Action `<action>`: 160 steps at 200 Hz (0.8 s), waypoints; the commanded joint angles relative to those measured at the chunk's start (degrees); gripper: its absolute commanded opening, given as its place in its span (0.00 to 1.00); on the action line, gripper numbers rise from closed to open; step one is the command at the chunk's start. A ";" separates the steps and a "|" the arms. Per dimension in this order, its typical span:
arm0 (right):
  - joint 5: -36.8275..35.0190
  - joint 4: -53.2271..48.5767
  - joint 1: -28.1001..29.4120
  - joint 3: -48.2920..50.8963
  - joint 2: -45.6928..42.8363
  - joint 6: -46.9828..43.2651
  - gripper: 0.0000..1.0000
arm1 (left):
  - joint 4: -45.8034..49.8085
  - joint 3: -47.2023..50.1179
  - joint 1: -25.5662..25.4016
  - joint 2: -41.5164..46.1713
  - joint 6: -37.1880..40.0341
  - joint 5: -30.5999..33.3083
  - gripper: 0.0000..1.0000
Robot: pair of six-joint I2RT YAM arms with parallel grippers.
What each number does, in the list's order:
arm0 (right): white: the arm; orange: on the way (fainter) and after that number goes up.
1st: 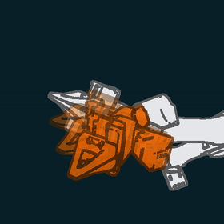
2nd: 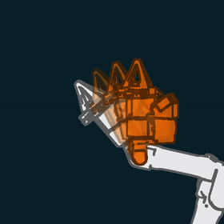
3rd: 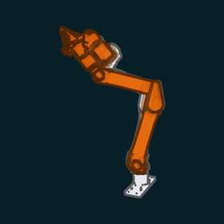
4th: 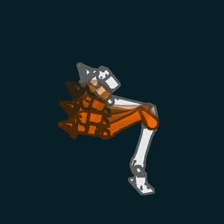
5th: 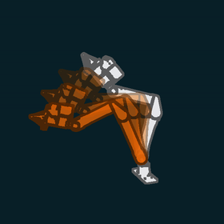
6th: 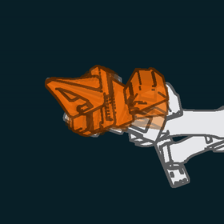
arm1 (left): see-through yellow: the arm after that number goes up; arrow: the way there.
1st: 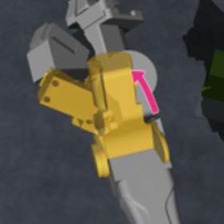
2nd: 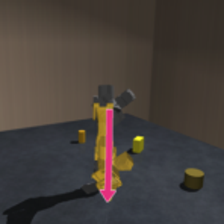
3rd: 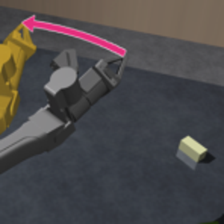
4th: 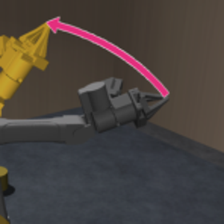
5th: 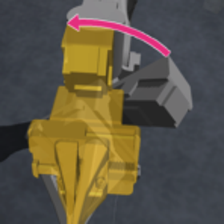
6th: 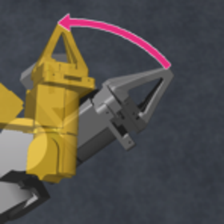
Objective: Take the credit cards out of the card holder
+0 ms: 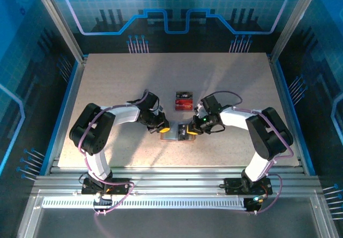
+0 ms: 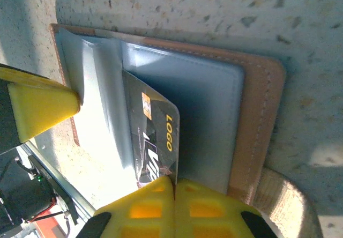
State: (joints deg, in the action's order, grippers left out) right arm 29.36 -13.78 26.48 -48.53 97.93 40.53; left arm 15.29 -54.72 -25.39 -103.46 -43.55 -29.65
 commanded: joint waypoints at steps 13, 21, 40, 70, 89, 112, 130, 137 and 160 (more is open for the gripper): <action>-2.07 -1.01 2.04 -1.36 -0.28 2.36 0.03 | 3.81 -1.57 0.34 2.17 1.49 0.24 0.11; -2.44 -1.58 1.99 -1.54 -0.65 2.29 0.03 | 4.12 -1.78 0.42 2.37 1.62 0.20 0.12; -3.46 -3.75 1.84 -3.53 -1.72 1.47 0.03 | 4.25 -1.97 0.76 2.94 1.77 -0.07 0.12; -4.66 -9.16 1.53 -7.06 -2.22 -1.72 0.02 | 3.27 -2.15 1.36 3.51 2.22 -0.41 0.12; -5.68 -12.89 1.13 -9.48 -2.24 -5.35 0.02 | 2.92 -2.50 1.85 3.86 2.33 -0.46 0.12; -7.09 -19.52 0.43 -13.60 -2.06 -12.92 0.00 | 3.05 -3.06 2.34 4.48 2.65 0.58 0.13; -7.86 -24.66 0.24 -17.80 -1.64 -20.83 0.00 | 3.78 -3.78 2.86 4.78 3.45 1.06 0.13; -8.72 -26.68 0.24 -19.44 -1.47 -24.26 0.00 | 4.23 -4.06 3.10 4.97 3.70 1.26 0.13; -10.41 -32.43 0.07 -24.36 -0.81 -35.57 0.00 | 4.99 -4.67 3.85 6.54 4.50 3.33 0.14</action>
State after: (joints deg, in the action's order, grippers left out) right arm 21.37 -36.56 27.24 -68.10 97.08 20.10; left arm 17.85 -57.54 -22.63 -100.18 -41.41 -28.71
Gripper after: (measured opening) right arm 0.045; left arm 0.132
